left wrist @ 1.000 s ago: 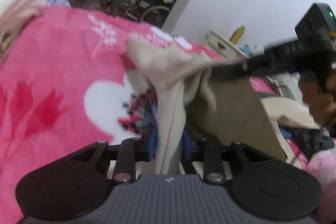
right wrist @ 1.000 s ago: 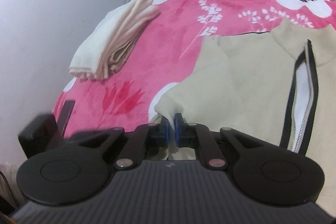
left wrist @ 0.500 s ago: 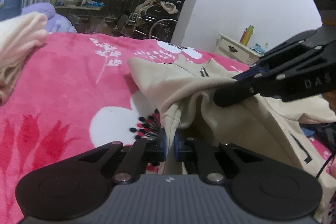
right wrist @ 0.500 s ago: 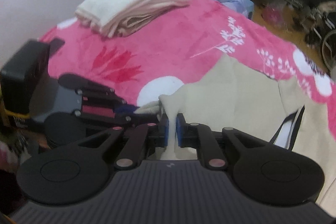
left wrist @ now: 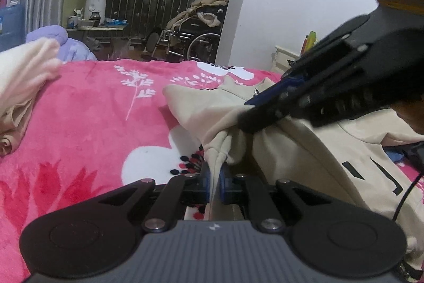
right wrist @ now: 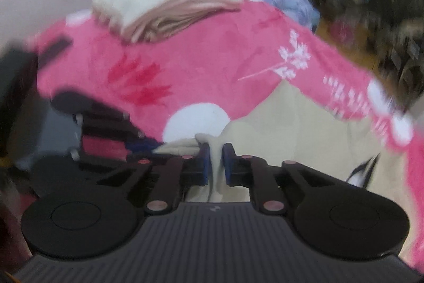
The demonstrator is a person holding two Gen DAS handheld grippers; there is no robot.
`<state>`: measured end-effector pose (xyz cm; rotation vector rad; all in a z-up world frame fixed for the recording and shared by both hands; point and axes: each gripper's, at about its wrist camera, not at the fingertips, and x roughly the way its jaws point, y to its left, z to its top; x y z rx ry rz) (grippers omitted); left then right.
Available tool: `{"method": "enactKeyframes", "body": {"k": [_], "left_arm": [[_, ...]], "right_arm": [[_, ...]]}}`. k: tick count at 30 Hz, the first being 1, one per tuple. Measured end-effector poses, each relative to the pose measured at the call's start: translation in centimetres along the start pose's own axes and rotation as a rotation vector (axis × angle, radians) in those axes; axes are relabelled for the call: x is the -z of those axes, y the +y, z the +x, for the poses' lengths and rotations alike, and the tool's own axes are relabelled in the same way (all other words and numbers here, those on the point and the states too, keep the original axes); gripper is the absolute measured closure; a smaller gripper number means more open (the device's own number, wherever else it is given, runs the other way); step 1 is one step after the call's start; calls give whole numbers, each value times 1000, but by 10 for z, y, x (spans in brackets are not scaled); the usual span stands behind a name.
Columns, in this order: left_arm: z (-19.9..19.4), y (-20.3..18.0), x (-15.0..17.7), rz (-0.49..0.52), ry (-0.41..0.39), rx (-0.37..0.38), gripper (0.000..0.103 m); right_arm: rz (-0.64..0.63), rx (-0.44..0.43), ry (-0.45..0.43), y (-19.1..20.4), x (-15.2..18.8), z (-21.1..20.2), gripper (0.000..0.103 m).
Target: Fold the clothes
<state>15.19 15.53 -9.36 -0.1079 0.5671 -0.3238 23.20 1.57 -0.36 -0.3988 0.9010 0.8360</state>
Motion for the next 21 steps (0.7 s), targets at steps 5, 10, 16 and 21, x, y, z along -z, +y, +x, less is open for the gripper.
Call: {"method": "enactKeyframes", "body": {"k": [5, 10, 16, 21], "left_arm": [[-1, 9, 5, 2, -3, 6, 96], [-5, 9, 5, 27, -23, 7, 93], [-4, -2, -3, 83, -52, -17, 85], [-4, 14, -5, -12, -45, 21, 91]], "right_arm": [[470, -253, 17, -66, 10, 9, 96], [899, -495, 68, -115, 39, 31, 96], [864, -506, 83, -108, 36, 32, 96], [906, -507, 70, -116, 41, 27, 93]]}}
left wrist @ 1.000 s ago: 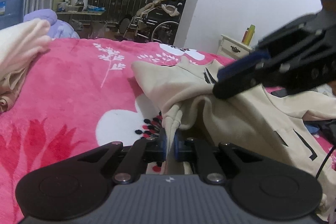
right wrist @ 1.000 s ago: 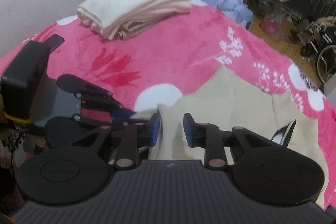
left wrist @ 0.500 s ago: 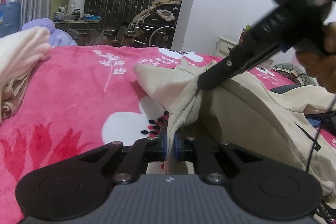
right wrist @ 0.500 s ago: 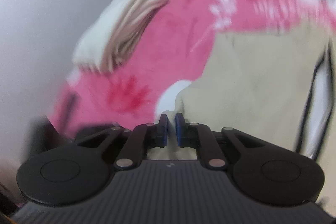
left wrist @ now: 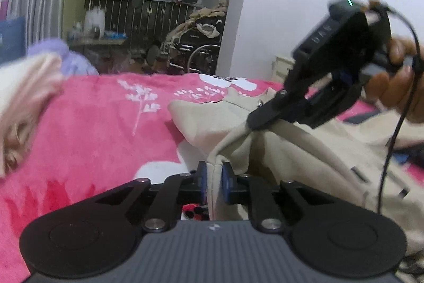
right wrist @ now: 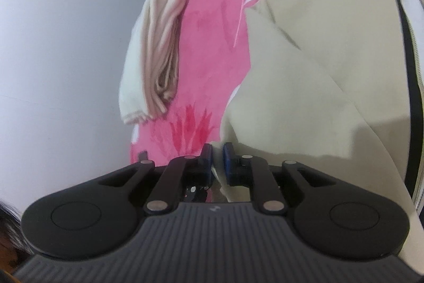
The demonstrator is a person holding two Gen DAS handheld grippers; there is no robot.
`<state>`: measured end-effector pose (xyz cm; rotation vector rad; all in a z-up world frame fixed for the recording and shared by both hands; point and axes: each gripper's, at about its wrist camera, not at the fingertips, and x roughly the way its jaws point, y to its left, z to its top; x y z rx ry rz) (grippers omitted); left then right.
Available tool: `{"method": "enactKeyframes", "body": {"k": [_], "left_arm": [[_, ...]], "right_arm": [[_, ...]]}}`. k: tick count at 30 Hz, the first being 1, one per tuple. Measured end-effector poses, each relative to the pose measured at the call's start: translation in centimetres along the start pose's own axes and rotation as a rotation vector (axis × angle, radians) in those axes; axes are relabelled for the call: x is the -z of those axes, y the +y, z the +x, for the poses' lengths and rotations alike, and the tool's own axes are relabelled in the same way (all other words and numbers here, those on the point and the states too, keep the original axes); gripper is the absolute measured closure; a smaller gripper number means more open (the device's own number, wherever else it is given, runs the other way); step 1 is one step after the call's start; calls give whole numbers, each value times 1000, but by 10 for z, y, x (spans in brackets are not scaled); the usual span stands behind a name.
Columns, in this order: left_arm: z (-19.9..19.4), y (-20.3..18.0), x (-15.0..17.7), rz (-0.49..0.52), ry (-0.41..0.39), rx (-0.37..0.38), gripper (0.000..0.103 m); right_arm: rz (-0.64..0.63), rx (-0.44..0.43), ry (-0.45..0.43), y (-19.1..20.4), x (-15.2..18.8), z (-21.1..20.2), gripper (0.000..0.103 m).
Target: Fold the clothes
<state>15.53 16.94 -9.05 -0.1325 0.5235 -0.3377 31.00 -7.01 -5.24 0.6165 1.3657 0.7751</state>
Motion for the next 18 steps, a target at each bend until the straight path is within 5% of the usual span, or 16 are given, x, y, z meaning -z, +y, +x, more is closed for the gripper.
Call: {"method": "enactKeyframes", "body": {"k": [6, 11, 14, 16, 18], "left_arm": [[2, 24, 4, -116, 41, 22, 91], [3, 37, 4, -193, 52, 70, 91], [5, 50, 7, -280, 61, 88, 91], [7, 60, 13, -354, 72, 92, 91], [10, 70, 21, -427, 89, 96, 91]], "right_arm": [[-197, 106, -45, 22, 16, -15, 93], [-666, 307, 11, 72, 62, 13, 76], [-904, 475, 20, 81, 90, 36, 79], [-847, 474, 28, 72, 89, 36, 96], [-726, 433, 24, 61, 81, 31, 99]]}}
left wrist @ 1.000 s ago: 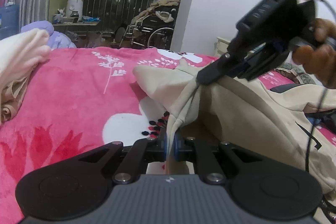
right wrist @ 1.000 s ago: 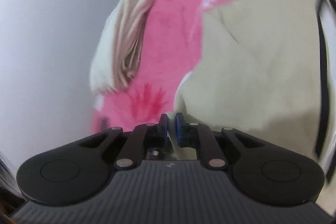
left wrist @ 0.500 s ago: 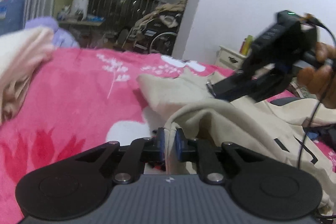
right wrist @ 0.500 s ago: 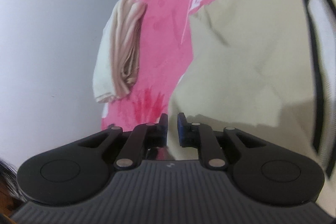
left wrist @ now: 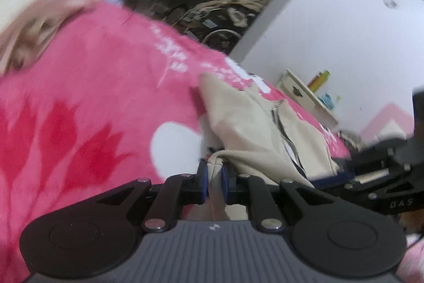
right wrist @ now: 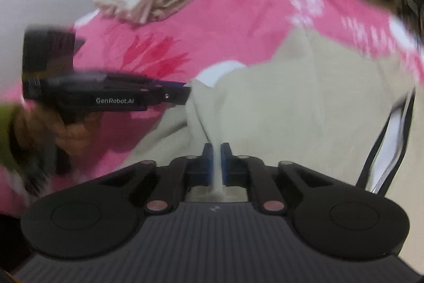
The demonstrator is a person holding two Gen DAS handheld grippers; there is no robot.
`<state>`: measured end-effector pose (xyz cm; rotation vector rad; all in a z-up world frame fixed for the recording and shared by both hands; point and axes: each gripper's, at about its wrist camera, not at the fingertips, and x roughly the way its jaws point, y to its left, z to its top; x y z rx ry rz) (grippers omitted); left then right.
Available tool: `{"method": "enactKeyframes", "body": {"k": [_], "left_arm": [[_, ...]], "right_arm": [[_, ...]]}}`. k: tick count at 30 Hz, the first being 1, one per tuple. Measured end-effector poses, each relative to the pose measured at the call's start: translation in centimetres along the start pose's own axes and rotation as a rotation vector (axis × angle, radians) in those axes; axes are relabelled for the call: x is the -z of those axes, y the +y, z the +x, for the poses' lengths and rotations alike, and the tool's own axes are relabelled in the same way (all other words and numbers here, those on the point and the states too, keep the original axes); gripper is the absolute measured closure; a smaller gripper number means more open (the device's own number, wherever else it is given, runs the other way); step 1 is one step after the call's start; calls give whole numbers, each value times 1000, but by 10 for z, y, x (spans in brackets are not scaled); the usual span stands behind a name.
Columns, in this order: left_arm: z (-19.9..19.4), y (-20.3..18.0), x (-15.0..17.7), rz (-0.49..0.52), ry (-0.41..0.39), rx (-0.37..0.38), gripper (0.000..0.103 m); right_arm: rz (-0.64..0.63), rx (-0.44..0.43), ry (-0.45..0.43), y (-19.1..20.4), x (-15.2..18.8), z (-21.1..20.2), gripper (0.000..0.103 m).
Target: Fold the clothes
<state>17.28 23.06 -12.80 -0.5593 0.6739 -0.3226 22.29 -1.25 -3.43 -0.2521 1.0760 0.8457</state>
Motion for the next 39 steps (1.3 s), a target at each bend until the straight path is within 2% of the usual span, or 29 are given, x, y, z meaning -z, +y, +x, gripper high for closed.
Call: {"method": "enactKeyframes", "body": {"k": [3, 6, 9, 11, 13, 16, 17, 18, 20, 22, 24, 25, 26, 28, 30, 35, 39], "left_arm": [[3, 13, 4, -80, 15, 7, 90], [6, 19, 6, -109, 24, 8, 89], [1, 21, 5, -119, 30, 24, 81], [-5, 21, 5, -115, 33, 21, 75], [-9, 20, 6, -103, 49, 24, 74], [-10, 12, 9, -55, 75, 14, 71], [-10, 7, 11, -30, 79, 2, 70], [-8, 2, 12, -1, 81, -13, 70], [-4, -7, 14, 54, 79, -45, 71], [-1, -14, 15, 92, 71, -72, 71], [1, -17, 14, 111, 71, -92, 71], [2, -18, 14, 118, 71, -101, 73], [3, -18, 15, 121, 69, -110, 79], [3, -17, 15, 117, 62, -123, 86], [0, -15, 15, 103, 51, -125, 90], [-4, -15, 14, 95, 47, -126, 91], [-3, -15, 14, 98, 53, -133, 91]], "right_arm": [[186, -99, 6, -23, 3, 2, 100], [342, -213, -19, -41, 8, -1, 100], [446, -302, -57, -53, 13, -7, 100], [482, -328, -57, -59, 14, -6, 100], [477, -306, -52, -54, 10, 0, 97], [366, -221, -66, -37, 6, -6, 94], [289, -173, -83, -26, 5, -9, 91], [193, -117, -105, -13, 4, -14, 85], [-14, 10, -147, 16, 4, -17, 81], [-241, 138, -199, 49, 10, -20, 80], [-446, 221, -240, 78, 22, -19, 80], [-528, 249, -252, 89, 27, -17, 80], [-599, 264, -254, 98, 32, -13, 81], [-691, 287, -222, 108, 41, -2, 83], [-748, 325, -178, 112, 47, 10, 83], [-668, 375, -73, 95, 45, 25, 83], [-697, 378, -108, 103, 48, 18, 83]]}}
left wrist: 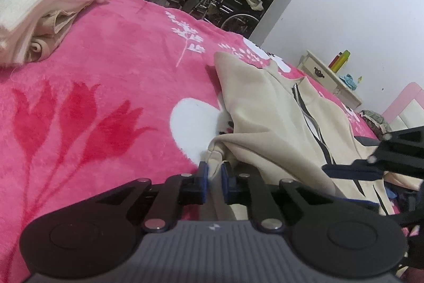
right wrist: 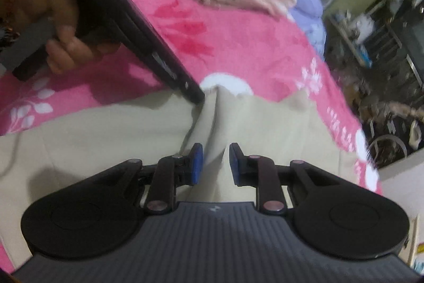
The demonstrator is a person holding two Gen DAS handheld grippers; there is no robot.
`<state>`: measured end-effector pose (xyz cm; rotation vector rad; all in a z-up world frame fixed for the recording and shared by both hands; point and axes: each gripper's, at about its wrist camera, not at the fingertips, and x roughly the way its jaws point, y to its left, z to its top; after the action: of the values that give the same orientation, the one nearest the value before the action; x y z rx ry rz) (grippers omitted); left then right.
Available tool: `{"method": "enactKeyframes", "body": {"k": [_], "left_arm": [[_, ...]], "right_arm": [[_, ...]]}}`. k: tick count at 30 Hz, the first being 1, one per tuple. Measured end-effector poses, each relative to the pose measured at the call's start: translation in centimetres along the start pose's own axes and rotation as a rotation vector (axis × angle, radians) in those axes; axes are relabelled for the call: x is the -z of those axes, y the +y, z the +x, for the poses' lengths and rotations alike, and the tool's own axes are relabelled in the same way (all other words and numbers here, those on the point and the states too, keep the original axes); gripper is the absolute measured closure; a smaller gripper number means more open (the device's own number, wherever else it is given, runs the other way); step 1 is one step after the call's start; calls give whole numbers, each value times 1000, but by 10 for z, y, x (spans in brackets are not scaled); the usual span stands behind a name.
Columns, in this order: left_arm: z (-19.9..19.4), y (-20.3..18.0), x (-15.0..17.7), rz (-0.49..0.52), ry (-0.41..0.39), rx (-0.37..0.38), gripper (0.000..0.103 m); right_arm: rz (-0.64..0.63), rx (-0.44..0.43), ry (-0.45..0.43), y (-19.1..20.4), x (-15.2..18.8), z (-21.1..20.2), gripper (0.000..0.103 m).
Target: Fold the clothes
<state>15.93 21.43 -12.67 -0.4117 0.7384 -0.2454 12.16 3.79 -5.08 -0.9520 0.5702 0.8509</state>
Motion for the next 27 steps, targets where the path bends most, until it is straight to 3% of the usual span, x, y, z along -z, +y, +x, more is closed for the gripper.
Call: {"method": "enactKeyframes", "body": {"k": [3, 7, 8, 9, 10, 14, 17, 20, 22, 24, 27], "left_arm": [[-1, 0, 0, -6, -4, 2, 91], [-4, 0, -1, -10, -12, 20, 90], [-4, 0, -1, -7, -7, 26, 89], [-6, 0, -1, -4, -1, 30, 89], [-8, 0, -1, 0, 1, 27, 86], [-29, -6, 2, 45, -57, -12, 82], [-44, -17, 4, 87, -94, 27, 80], [-40, -28, 8, 115, -73, 49, 80], [-33, -32, 10, 124, -49, 48, 80], [-28, -33, 12, 121, -33, 52, 80], [-25, -33, 14, 122, -27, 48, 81]], "right_arm": [[-37, 2, -22, 10, -2, -5, 81], [-22, -9, 62, 9, 6, 18, 81], [7, -10, 76, 4, 7, 23, 85], [54, -10, 70, -6, 7, 23, 100], [112, -11, 52, -16, 7, 18, 103], [382, -60, -21, -65, 3, -4, 103], [460, -91, -60, -83, 1, -11, 103], [474, -164, -34, -78, 1, -2, 101], [403, -166, -12, -61, -1, 7, 96], [321, -163, 1, -45, -5, 20, 78], [212, -125, 22, -30, -7, 36, 69]]}}
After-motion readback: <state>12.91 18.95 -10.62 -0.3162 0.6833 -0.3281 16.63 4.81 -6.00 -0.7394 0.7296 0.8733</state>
